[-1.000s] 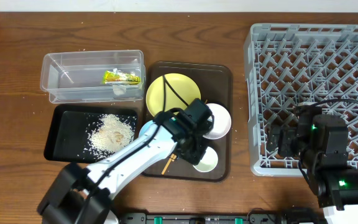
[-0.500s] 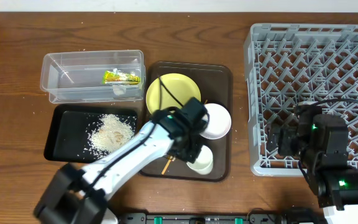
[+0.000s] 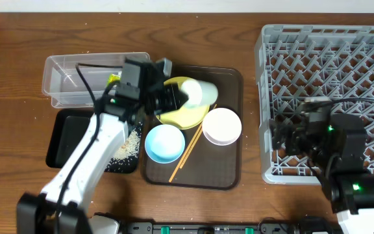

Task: Sort waste into correct bins and load items into the dishwasher rack
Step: 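Hand the white cup from the left gripper to the right gripper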

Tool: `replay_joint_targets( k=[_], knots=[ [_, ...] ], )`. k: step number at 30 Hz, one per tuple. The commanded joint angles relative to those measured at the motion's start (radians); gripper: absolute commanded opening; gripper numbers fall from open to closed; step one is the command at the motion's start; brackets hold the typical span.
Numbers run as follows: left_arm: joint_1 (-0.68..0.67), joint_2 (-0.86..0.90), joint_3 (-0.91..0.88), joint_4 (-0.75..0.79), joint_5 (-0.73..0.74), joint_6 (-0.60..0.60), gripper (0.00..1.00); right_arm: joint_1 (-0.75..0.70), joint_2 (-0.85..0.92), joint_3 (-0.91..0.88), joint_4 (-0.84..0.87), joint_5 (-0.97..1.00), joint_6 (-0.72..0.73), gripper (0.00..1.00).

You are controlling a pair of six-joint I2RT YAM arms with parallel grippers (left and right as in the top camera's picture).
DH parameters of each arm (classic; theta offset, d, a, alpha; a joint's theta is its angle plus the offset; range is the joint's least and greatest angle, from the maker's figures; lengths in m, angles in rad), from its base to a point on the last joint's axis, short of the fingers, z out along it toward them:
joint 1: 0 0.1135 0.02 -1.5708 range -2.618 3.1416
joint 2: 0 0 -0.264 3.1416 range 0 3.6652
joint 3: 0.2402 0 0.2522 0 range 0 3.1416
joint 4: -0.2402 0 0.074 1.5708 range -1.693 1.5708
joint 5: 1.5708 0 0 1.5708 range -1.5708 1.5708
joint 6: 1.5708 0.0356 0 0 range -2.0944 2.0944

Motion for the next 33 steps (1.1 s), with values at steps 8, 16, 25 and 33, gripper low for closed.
replay_joint_targets(
  k=[8,16,25,33],
  knots=[
    [-0.014,0.167,0.013,0.119,0.641,-0.130,0.06,-0.005,0.178,-0.021,0.007,-0.529,-0.154,0.99],
    [-0.054,0.167,0.013,0.120,0.658,-0.126,0.06,-0.005,0.319,-0.021,0.254,-0.725,-0.177,0.99],
    [-0.101,0.167,0.013,0.119,0.659,-0.126,0.06,-0.005,0.409,-0.021,0.518,-0.959,-0.177,0.96],
    [-0.101,0.167,0.013,0.124,0.660,-0.143,0.06,-0.005,0.408,-0.021,0.530,-1.003,-0.177,0.82]
  ],
)
